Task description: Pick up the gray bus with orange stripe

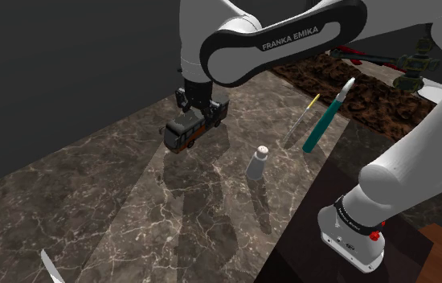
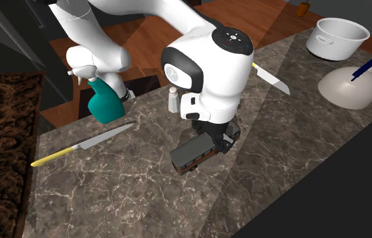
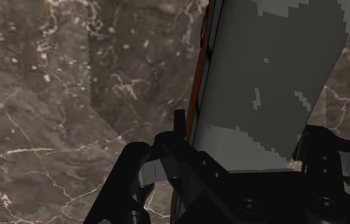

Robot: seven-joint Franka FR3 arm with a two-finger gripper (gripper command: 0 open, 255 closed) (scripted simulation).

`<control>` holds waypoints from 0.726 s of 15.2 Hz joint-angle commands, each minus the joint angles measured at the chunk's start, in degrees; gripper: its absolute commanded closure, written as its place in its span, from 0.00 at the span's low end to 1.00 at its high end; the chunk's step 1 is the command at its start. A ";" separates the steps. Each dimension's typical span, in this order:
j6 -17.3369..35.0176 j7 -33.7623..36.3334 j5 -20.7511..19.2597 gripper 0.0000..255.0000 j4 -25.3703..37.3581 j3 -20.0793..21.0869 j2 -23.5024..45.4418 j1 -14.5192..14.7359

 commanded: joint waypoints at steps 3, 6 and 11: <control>0.03 -0.03 -0.02 1.00 -0.08 -0.01 0.06 -0.01; 0.09 0.07 -0.11 1.00 -0.10 0.00 0.14 0.04; -3.43 -1.29 1.75 1.00 2.40 0.19 -1.72 -0.43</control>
